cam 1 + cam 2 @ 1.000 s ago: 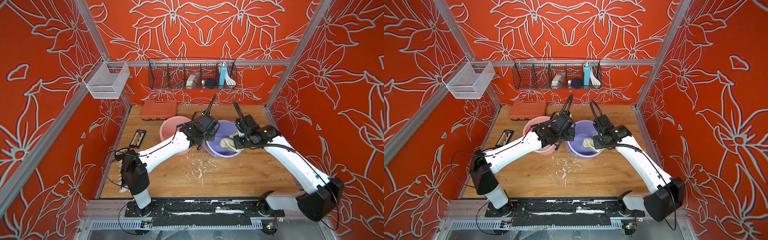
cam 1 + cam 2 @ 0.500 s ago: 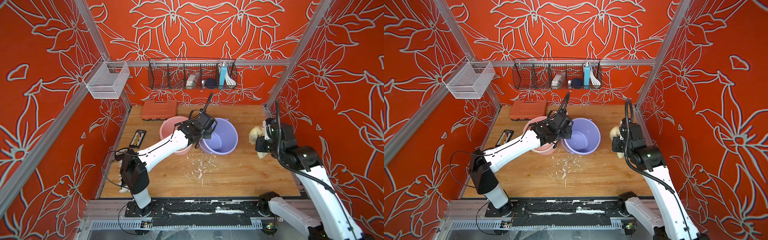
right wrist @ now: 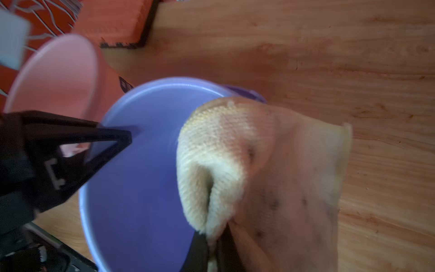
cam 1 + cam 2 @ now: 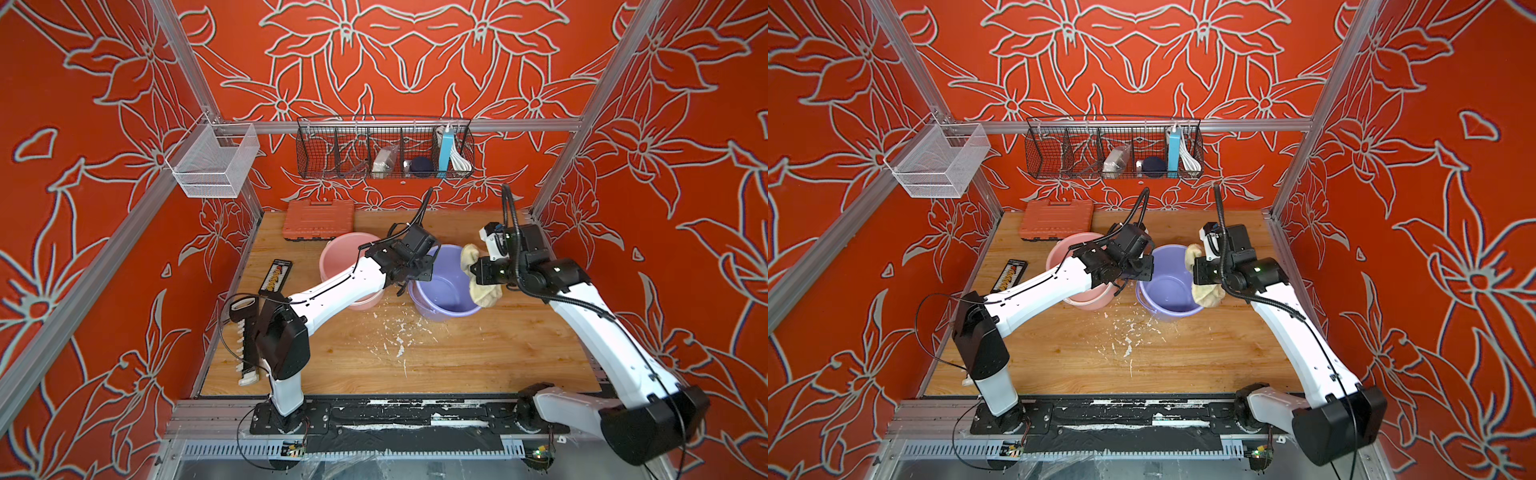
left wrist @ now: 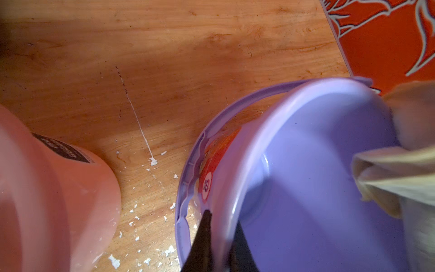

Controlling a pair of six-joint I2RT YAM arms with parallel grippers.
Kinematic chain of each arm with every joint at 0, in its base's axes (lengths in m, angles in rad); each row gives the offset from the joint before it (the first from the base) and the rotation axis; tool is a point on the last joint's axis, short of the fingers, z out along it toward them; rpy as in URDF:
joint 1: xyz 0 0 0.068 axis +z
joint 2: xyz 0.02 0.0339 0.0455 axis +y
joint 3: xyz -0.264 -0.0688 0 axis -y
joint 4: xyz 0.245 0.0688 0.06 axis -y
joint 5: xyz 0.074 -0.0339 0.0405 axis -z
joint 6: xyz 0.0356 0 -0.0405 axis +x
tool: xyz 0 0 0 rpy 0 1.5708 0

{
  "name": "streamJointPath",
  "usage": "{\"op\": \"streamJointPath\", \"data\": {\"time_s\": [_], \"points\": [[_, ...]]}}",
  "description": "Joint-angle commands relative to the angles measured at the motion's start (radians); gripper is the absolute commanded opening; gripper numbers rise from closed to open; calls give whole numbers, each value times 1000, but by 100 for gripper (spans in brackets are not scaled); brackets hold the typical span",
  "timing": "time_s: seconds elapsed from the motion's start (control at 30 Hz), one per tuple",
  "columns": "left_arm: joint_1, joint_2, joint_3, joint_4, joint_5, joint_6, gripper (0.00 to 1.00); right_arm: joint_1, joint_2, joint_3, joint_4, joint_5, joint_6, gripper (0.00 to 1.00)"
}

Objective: Wipe the inside of the bucket with a cloth
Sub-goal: Wipe the dirt from the inside of the bucket.

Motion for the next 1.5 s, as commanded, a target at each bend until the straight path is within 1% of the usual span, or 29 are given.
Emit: {"op": "streamJointPath", "data": {"time_s": [0.0, 0.17, 0.27, 0.37, 0.53, 0.6, 0.67, 0.8, 0.93, 1.07, 1.13, 1.17, 1.3, 1.37, 1.4, 1.43, 1.47], "points": [[-5, -3, 43, 10, 35, -26, 0, 35, 29, 20, -29, 115, -65, 0], [-5, 13, 81, -19, 61, -32, 0, 79, 113, 13, -55, 222, -73, 0], [-5, 14, 95, -28, 76, -35, 0, 104, 167, 17, -77, 312, -69, 0], [-5, 13, 102, -35, 109, -42, 0, 107, 206, 23, -81, 371, -63, 0], [-5, 9, 100, -59, 175, -65, 0, 107, 216, 42, -57, 489, -37, 0], [-5, 4, 90, -65, 208, -80, 0, 107, 204, 40, -18, 532, -30, 0], [-5, 0, 83, -67, 249, -94, 0, 106, 203, 36, 20, 562, -24, 0], [-6, -9, 57, -59, 343, -130, 0, 105, 274, 78, 36, 567, -15, 0], [-5, -23, 36, -49, 402, -154, 0, 105, 322, 104, 54, 529, -9, 0], [-5, -16, 51, -60, 445, -161, 0, 106, 328, 80, 118, 464, -21, 0], [-5, -16, 54, -63, 449, -162, 0, 106, 345, 95, 111, 398, -25, 0], [-5, -17, 51, -61, 451, -162, 0, 106, 353, 103, 108, 342, -35, 0], [-5, -16, 40, -48, 458, -169, 0, 106, 330, 73, 216, 22, -110, 0], [-5, -13, 33, -45, 464, -169, 0, 106, 314, 73, 240, -81, -134, 0], [-5, -11, 31, -45, 460, -169, 0, 106, 310, 81, 240, -106, -145, 0], [-5, -13, 30, -46, 453, -166, 0, 106, 311, 88, 235, -99, -150, 0], [-5, -15, 28, -46, 447, -166, 0, 106, 318, 105, 213, -47, -148, 0]]}}
